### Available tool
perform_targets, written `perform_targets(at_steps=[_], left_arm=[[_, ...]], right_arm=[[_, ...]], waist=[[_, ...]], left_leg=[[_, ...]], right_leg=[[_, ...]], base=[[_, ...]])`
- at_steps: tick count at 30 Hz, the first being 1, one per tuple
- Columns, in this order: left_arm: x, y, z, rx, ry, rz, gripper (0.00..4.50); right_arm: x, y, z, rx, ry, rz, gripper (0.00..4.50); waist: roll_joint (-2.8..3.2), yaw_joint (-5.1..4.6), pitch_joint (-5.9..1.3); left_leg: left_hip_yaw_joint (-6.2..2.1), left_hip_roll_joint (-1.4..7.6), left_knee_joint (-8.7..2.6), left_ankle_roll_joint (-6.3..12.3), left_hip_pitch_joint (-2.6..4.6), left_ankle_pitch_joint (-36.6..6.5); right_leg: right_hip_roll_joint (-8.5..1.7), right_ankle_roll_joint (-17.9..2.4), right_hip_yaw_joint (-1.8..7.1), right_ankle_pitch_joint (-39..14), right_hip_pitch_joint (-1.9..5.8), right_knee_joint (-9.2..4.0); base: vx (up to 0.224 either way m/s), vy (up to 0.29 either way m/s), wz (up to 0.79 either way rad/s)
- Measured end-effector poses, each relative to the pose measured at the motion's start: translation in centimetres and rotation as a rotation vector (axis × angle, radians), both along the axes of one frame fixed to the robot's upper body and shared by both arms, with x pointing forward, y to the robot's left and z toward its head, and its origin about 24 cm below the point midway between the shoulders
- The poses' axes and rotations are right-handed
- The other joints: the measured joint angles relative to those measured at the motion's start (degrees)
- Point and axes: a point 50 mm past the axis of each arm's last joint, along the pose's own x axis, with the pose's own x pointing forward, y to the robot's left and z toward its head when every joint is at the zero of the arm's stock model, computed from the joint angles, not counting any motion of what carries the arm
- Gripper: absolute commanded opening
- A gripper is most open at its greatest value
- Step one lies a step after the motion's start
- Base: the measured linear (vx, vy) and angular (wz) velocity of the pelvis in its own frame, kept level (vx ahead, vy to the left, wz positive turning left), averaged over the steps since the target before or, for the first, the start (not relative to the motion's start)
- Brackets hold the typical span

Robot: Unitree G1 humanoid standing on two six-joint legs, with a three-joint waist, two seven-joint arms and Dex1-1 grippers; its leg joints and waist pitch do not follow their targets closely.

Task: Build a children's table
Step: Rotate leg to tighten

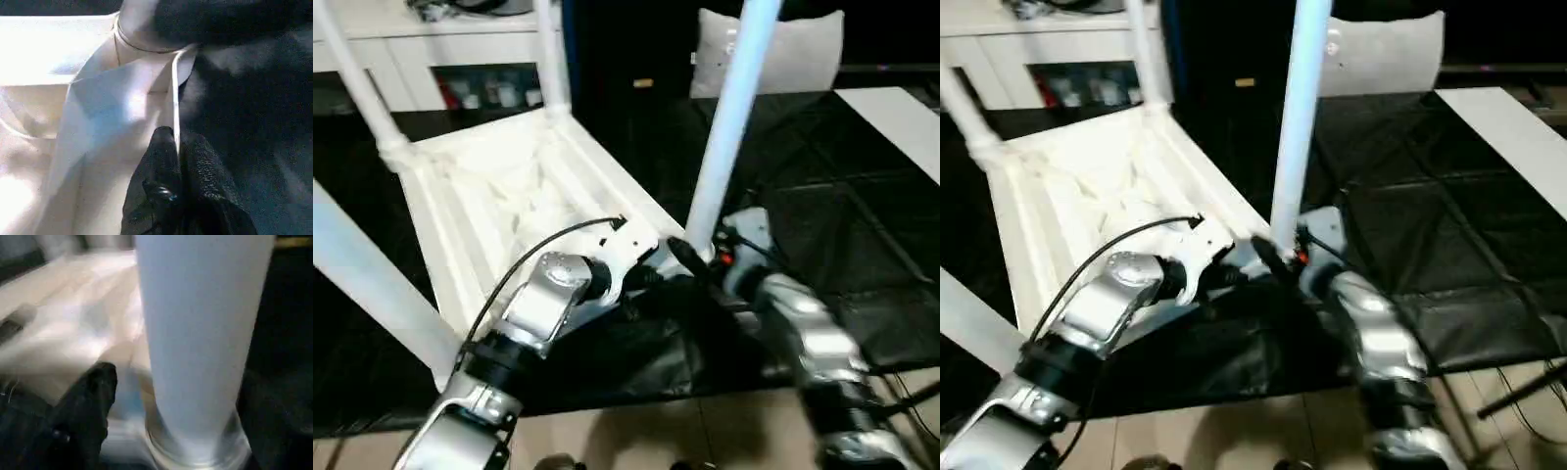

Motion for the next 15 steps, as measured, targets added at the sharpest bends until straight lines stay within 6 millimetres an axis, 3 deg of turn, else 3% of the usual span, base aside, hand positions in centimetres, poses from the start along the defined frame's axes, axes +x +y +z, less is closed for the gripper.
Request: perform_targets(at_steps=[2,6,10,11,15], left_arm=[[-0.1,0.9,0.0,0.015,0.004,-0.037,0.0],[-0.4,1.5,-0.1,0.042,0.007,-0.12,0.0],[-0.9,2.7,0.0,0.078,0.016,-0.249,0.0],[-1.1,3.3,0.1,0.09,0.027,-0.284,0.0],[-1.7,4.2,0.1,0.113,0.061,-0.41,0.0]], right_arm=[[-0.5,-1.2,0.5,-0.045,-0.007,0.092,4.17],[-1.3,-0.8,0.8,-0.06,-0.007,0.254,4.17],[-1.7,-1.8,1.5,-0.092,-0.001,0.383,4.17],[-1.8,-1.8,1.8,-0.092,0.004,0.432,3.91],[-2.1,-1.7,1.9,-0.083,0.044,0.569,3.63]], waist=[[-0.01,0.48,0.0],[0.0,1.22,0.0],[-0.11,1.92,0.0],[-0.12,2.04,-0.01],[-0.15,2.83,-0.01]], left_leg=[[0.0,0.01,0.02,-0.01,0.04,0.0],[0.0,0.03,0.02,-0.07,0.55,0.1],[0.02,0.0,0.03,-0.05,0.68,0.0],[0.02,0.0,0.03,-0.05,0.71,0.0],[0.03,-0.02,0.02,-0.03,0.72,0.0]], right_leg=[[0.01,0.0,-0.01,0.0,0.21,-0.01],[-0.02,0.1,-0.1,0.1,0.5,-0.07],[-0.1,0.2,-0.1,0.1,0.7,-0.15],[-0.1,0.2,-0.09,0.1,0.73,-0.16],[-0.14,0.2,-0.11,0.1,0.77,-0.17]], base=[[0.0,0.0,0.0],[0.0,0.0,0.0],[0.0,0.0,0.0],[0.0,0.0,0.0],[0.0,0.0,0.0]])
